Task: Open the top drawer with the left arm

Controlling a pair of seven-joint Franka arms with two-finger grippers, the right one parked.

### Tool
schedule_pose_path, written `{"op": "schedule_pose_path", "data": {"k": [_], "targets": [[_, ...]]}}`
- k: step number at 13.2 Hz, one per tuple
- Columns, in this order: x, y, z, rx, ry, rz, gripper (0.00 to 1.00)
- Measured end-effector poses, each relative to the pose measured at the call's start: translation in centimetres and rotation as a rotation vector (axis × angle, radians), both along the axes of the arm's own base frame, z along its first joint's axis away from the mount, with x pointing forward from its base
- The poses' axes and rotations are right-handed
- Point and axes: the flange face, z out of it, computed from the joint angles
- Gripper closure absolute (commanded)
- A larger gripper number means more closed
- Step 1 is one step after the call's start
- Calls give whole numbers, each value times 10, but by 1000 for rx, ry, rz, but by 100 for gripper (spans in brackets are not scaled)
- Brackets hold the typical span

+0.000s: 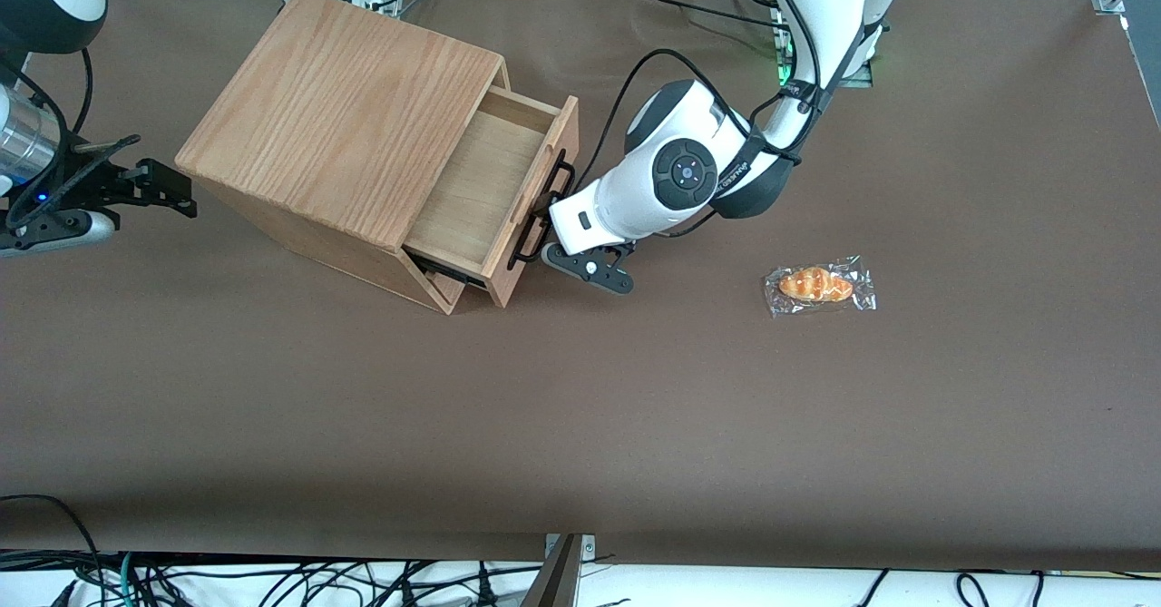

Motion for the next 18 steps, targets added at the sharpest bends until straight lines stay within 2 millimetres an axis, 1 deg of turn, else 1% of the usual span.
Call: {"op": "schedule_pose_path", "data": {"k": [7, 14, 16, 18], "targets": [[16, 22, 1, -2, 0, -9, 0], [19, 27, 2, -2, 2, -8, 0], [20, 32, 6, 4, 22, -10, 0], [26, 40, 17, -16, 45, 17, 0]]}}
